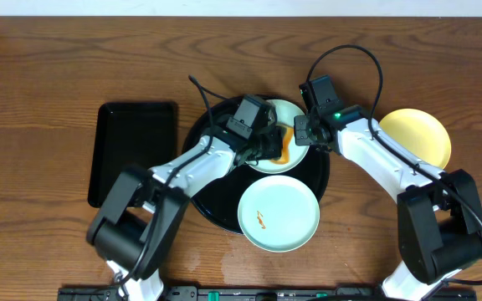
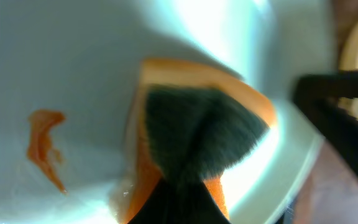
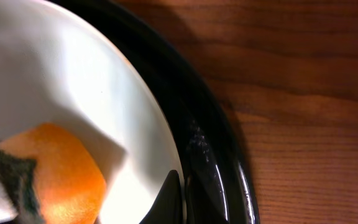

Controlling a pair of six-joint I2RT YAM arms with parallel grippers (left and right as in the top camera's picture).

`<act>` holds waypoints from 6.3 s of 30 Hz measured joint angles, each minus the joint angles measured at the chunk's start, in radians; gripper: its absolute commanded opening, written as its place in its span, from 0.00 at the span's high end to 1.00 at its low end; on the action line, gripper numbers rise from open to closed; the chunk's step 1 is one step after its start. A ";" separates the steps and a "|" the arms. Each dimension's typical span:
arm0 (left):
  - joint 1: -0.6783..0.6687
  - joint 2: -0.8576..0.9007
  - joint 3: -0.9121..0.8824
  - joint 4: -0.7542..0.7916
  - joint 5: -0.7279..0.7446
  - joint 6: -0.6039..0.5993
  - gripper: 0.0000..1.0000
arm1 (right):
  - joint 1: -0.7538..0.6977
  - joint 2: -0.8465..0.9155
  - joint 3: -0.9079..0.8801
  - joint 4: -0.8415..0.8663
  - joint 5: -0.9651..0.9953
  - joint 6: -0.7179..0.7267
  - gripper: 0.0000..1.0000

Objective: Clean dirty plates on tray and stack at the side
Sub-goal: 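Scrub the upper green plate with the sponge in the left gripper, then return the sponge to the small black tray and release it, then grasp the upper green plate rim with the right gripper and lift it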

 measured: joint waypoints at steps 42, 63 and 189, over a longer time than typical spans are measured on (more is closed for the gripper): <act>-0.014 0.031 0.011 -0.054 -0.431 0.089 0.93 | -0.016 0.165 0.018 0.187 -0.233 -0.057 0.99; 0.014 0.026 0.029 -0.122 -0.820 0.242 0.93 | -0.022 0.163 0.042 0.084 -0.210 -0.027 0.99; 0.502 -0.439 -0.045 -0.531 -0.003 0.320 0.33 | 0.159 -0.232 0.002 -0.029 0.164 -0.178 0.99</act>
